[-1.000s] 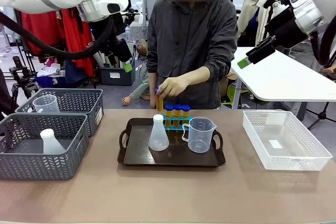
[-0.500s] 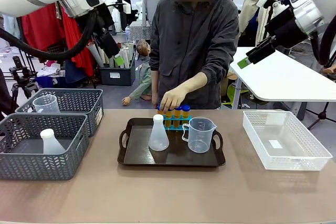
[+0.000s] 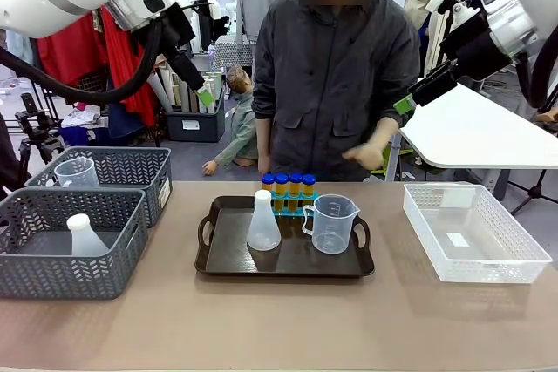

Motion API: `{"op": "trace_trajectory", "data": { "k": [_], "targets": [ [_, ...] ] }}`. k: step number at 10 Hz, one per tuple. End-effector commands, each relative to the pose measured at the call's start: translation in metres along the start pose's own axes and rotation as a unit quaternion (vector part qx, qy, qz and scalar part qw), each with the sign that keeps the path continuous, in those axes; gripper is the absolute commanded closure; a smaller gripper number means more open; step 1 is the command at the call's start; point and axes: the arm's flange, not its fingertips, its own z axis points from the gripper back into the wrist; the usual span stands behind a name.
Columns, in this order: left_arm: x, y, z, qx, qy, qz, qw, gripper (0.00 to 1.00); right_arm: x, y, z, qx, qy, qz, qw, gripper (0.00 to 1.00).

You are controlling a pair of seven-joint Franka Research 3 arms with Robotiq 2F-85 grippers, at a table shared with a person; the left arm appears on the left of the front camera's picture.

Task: Prepare the laboratory tools.
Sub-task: Pick up one Small flask and place it on the Handle tray.

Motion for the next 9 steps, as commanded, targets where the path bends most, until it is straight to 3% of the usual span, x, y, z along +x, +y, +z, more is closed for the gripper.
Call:
{"op": "trace_trajectory", "data": {
  "k": [1, 9],
  "targets": [
    [0.002, 0.005, 0.003, 0.001, -0.026, -0.021, 0.999, 0.0, 0.002, -0.001, 0.0, 0.009, -0.015, -0.006, 1.0, 0.0],
    [-0.003, -0.006, 0.015, 0.009, -0.033, -0.028, 0.999, 0.0, 0.002, -0.001, 0.0, 0.009, -0.015, -0.006, 1.0, 0.0]
  ]
}}
